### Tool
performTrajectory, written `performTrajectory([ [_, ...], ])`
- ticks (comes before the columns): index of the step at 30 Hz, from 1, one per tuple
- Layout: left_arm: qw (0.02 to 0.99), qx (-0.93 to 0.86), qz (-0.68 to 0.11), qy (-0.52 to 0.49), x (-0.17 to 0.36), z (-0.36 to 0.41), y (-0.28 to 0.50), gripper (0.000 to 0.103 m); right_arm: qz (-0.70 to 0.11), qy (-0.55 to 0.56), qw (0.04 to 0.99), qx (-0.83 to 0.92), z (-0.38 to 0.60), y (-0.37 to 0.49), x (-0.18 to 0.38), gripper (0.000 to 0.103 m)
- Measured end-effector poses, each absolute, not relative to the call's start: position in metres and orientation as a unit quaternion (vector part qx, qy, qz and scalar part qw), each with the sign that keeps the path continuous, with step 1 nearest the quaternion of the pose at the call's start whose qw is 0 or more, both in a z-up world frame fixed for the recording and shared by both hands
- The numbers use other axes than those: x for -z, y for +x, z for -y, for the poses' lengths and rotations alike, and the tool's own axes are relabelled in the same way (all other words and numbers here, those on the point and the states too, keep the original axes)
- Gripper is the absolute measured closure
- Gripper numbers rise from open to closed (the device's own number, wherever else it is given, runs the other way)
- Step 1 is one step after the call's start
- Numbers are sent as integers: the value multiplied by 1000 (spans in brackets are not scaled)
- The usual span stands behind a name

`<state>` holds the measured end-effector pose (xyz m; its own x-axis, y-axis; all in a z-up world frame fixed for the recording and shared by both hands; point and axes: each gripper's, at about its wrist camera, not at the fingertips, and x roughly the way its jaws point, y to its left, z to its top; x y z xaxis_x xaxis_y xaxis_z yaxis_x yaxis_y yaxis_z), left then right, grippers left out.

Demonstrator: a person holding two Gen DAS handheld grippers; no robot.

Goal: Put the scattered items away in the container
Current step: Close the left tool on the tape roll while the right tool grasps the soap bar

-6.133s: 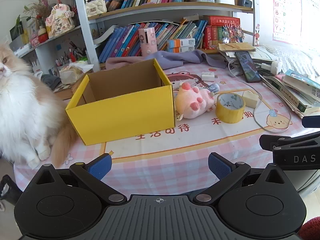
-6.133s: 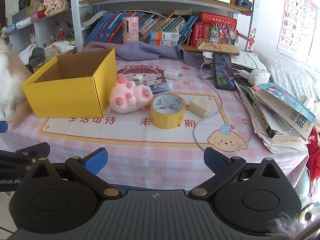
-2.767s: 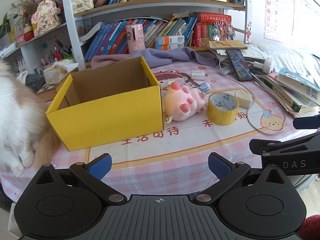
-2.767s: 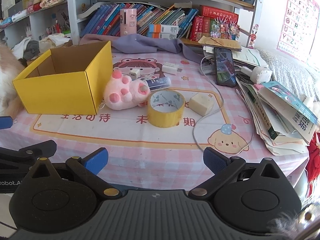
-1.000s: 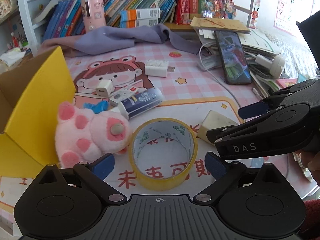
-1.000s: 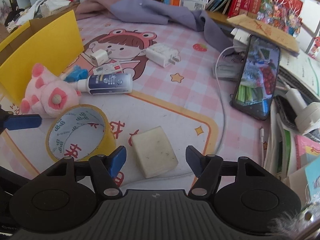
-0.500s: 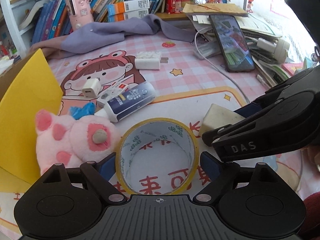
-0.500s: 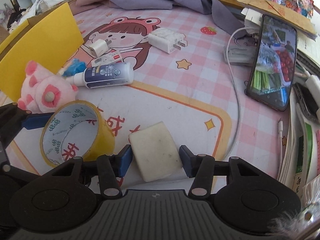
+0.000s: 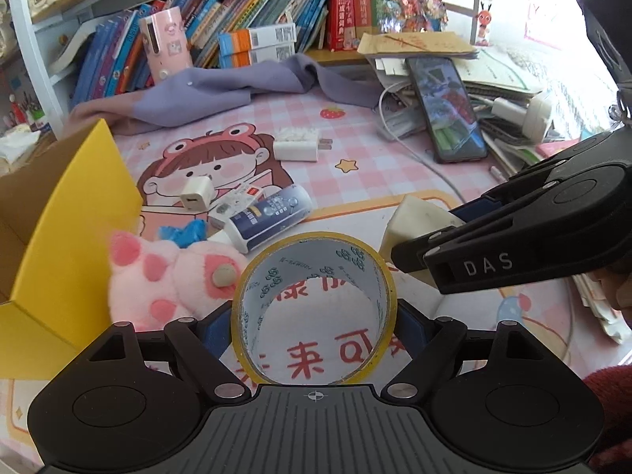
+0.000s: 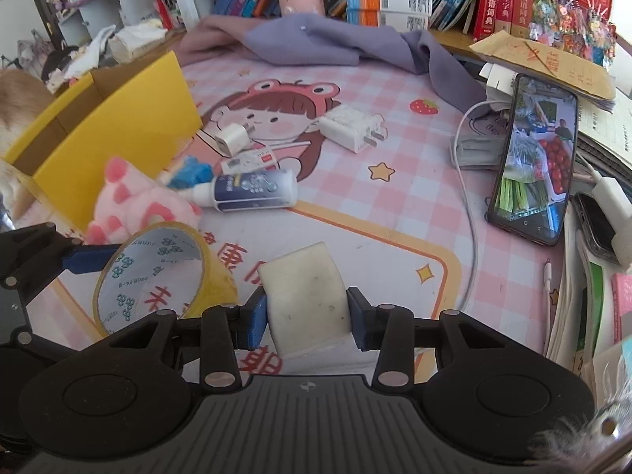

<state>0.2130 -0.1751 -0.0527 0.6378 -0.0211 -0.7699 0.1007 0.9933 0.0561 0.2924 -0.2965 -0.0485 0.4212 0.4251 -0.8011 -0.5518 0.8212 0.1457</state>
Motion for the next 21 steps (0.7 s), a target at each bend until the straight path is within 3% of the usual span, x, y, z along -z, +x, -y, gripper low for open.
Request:
performTrajectory([
  [21,921,27,-385,40,22,147,167,19,-424,-62,854,-294,281,242,28,64],
])
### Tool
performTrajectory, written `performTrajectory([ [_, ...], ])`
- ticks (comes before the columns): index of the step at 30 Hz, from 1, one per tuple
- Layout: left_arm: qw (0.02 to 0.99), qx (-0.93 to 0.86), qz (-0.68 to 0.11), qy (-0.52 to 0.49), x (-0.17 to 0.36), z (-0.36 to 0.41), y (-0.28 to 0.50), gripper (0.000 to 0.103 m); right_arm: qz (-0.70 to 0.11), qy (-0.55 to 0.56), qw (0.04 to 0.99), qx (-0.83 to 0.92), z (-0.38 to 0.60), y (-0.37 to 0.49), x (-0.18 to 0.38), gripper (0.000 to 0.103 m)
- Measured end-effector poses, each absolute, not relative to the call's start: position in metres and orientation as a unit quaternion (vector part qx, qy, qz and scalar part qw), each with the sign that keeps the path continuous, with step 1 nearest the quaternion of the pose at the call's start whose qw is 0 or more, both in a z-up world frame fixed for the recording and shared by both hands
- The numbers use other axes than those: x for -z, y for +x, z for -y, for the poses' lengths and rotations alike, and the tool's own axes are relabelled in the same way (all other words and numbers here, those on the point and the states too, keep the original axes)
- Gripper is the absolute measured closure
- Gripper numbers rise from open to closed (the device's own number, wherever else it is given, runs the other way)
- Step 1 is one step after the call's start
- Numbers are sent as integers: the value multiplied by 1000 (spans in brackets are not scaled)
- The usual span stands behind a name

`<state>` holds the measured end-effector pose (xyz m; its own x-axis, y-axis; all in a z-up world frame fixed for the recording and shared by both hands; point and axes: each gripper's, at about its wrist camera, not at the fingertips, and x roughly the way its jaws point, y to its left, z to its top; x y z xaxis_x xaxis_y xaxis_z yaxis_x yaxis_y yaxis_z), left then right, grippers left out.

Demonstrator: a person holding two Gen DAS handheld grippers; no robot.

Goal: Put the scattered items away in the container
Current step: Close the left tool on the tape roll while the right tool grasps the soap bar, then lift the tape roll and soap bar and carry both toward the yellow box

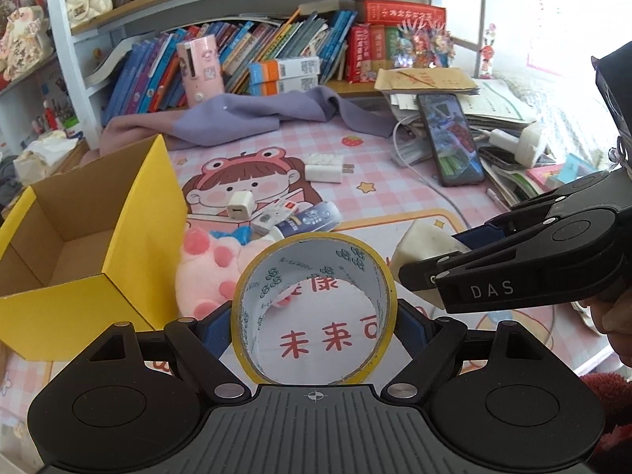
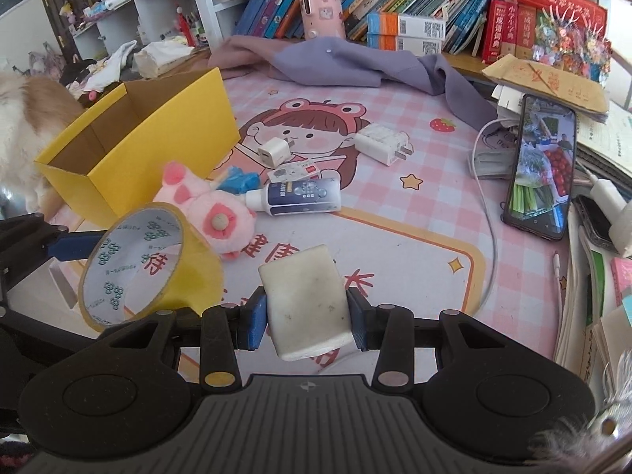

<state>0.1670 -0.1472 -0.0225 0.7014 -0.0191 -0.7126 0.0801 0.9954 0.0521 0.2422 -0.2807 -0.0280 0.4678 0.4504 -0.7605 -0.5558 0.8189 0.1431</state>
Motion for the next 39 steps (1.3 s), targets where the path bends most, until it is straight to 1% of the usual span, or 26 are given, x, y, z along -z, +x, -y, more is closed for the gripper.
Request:
performTrajectory([
  [9,931,69,-354,61,14,119,139,19,-406,-44,879,-247,258,205,14,64],
  [22,938,87,-328,67,3,36,68,19,-394,-61,889,-225,174,121,7,65],
  [31,931,109,-336,94,6,4,29,19,-396,-19,897,-195,146,73,15,66],
  [39,928,115,-342,90,8,-14,8,19,-406,-20,893,-193,128,49,16,66],
])
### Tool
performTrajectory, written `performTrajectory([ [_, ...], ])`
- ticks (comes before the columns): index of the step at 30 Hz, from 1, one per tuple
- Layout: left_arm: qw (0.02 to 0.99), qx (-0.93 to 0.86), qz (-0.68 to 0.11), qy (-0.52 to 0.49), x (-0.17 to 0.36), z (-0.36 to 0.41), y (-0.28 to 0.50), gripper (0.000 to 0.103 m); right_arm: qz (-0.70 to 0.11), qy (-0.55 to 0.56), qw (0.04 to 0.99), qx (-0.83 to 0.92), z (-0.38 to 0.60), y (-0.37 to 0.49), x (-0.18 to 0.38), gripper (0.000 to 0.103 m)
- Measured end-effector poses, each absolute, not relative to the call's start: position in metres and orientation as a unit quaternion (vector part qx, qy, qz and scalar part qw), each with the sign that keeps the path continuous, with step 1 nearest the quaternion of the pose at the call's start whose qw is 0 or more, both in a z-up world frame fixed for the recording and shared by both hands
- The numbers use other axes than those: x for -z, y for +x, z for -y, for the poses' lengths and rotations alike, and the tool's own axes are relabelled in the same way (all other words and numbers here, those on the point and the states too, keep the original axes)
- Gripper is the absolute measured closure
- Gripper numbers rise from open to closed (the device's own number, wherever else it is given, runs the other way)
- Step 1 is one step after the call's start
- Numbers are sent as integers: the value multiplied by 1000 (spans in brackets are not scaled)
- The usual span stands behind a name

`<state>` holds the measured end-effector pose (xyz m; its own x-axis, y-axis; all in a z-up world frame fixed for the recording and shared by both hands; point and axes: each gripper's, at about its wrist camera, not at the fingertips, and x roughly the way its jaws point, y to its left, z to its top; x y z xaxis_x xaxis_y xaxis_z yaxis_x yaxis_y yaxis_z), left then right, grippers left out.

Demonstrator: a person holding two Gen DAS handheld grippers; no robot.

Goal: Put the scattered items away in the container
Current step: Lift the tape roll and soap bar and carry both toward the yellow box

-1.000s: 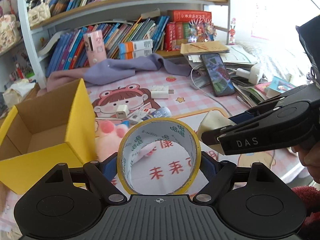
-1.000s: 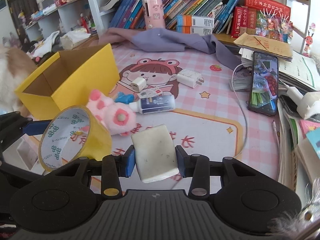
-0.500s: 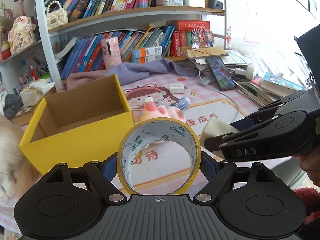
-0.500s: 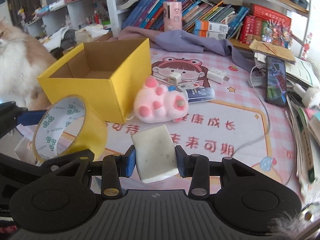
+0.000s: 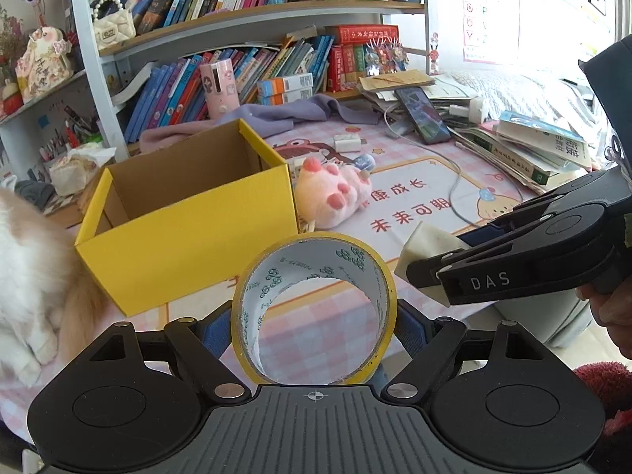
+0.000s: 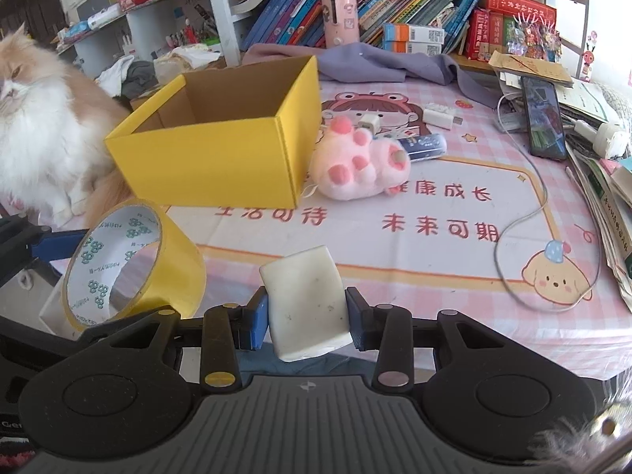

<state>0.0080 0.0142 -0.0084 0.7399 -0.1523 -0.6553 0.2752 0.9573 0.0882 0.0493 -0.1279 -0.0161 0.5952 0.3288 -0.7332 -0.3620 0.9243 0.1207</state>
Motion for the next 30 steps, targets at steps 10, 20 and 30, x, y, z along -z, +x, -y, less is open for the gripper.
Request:
performTrajectory([
  [10,934,120,-327,82,5,-31,-3,19,-400,-34,896,-189,111,37,10,66],
  [20,938,113,-317,78,3,-50,-13,19,-392,-47,897,-199,88,30,6,66],
  [30,938,92,-328,56,6,-69,-17,19,-406,-72,883,-225,64,33,10,66],
])
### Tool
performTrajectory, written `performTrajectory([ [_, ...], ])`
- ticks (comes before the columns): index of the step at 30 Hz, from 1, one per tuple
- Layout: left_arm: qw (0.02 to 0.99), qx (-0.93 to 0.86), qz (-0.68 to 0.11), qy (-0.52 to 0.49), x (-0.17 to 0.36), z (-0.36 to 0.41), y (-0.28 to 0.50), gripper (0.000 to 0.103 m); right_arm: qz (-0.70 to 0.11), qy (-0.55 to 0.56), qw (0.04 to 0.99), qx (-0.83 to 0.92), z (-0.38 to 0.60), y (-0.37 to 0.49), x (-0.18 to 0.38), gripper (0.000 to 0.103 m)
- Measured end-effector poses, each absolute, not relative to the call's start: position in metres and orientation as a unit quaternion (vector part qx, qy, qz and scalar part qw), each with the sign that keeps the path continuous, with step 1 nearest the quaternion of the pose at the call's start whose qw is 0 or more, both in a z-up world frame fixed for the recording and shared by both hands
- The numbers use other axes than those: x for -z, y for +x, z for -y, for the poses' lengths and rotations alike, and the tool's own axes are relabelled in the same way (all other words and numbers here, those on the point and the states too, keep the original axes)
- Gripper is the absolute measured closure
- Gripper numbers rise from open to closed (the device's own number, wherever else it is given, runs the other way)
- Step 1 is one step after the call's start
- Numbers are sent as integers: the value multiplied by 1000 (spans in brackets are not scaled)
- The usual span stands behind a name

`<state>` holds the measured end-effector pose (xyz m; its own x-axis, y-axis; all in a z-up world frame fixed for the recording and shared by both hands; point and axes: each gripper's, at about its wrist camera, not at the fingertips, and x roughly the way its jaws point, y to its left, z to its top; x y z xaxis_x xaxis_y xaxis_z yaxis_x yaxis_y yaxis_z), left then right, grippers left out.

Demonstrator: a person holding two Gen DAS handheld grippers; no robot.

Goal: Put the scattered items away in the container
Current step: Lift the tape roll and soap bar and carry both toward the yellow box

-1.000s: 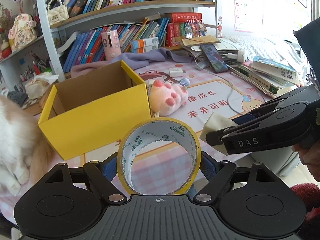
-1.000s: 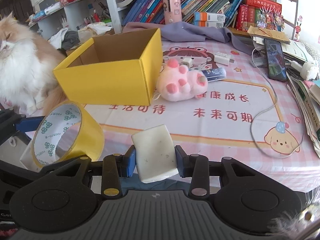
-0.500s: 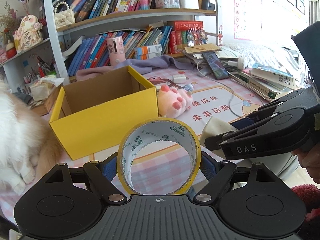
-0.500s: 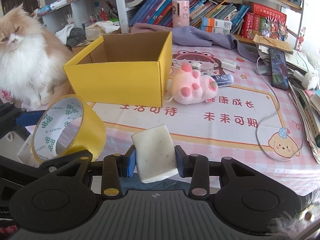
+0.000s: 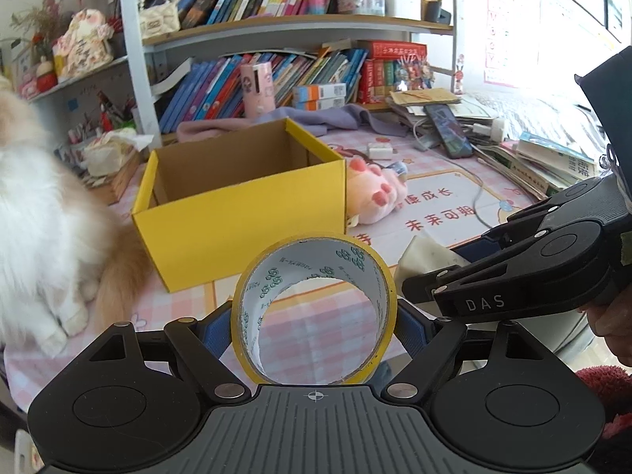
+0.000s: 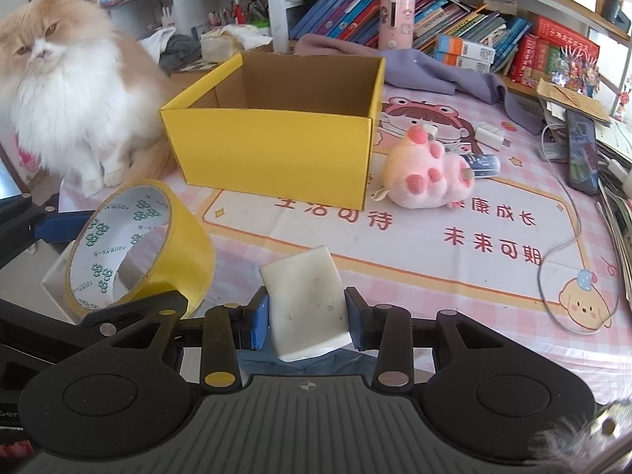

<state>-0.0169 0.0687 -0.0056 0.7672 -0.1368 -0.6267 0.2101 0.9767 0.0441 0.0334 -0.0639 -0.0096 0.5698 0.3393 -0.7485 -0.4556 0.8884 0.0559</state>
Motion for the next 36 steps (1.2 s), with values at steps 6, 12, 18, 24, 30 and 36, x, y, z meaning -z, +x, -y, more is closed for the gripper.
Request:
performTrajectory([
  [6,943,84,-319,50,0,-77,-11,19,-379,-76,892,-234,61,43,1,67],
  [12,947,83,-305,53,-14,-87,7,19,-350,-114,897,-246,63,71,-11,67],
  [18,956,81,-276,56,-37,-96,38,19,-307,-132,908,-253,61,113,-37,67],
  [24,965,58,-250,55,-55,-103,79,19,-267,-157,912,-270,51,153,-54,67],
  [30,960,42,-271,53,-50,-111,121,19,-269,-162,899,-304,38,190,-51,67],
  [36,950,35,-304,61,-39,-123,169,19,-269,-202,872,-355,12,232,-41,67],
])
